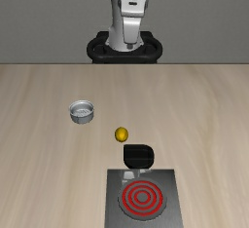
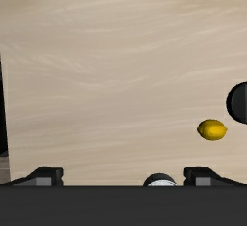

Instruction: Pick up the lemon and place it on the ramekin with the stove turned on

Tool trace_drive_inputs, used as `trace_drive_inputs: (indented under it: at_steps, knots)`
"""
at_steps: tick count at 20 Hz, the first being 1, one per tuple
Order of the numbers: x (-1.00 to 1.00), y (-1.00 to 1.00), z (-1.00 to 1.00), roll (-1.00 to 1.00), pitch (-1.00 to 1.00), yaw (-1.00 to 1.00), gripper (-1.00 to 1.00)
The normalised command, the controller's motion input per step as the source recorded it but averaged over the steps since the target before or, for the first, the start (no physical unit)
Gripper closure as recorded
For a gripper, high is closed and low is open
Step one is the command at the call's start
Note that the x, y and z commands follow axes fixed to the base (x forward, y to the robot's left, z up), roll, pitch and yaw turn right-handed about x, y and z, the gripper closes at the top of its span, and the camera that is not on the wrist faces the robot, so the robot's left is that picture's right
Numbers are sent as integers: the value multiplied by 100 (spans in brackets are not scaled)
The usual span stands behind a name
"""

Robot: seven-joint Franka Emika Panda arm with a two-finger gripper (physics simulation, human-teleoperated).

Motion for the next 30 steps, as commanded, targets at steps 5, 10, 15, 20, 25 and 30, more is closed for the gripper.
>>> trace_drive_inputs:
  at_steps: [5, 10, 15, 20, 25, 30]
  knots:
    - [80, -20, 0, 0, 0, 0, -100]
    - [100, 0, 0, 0, 0, 0, -100]
    - [100, 0, 0, 0, 0, 0, -100]
    - [20, 0, -80, 0, 0, 0, -100]
    - [0, 0, -100, 0, 0, 0, -100]
    - [0, -20, -80, 0, 0, 0, -100]
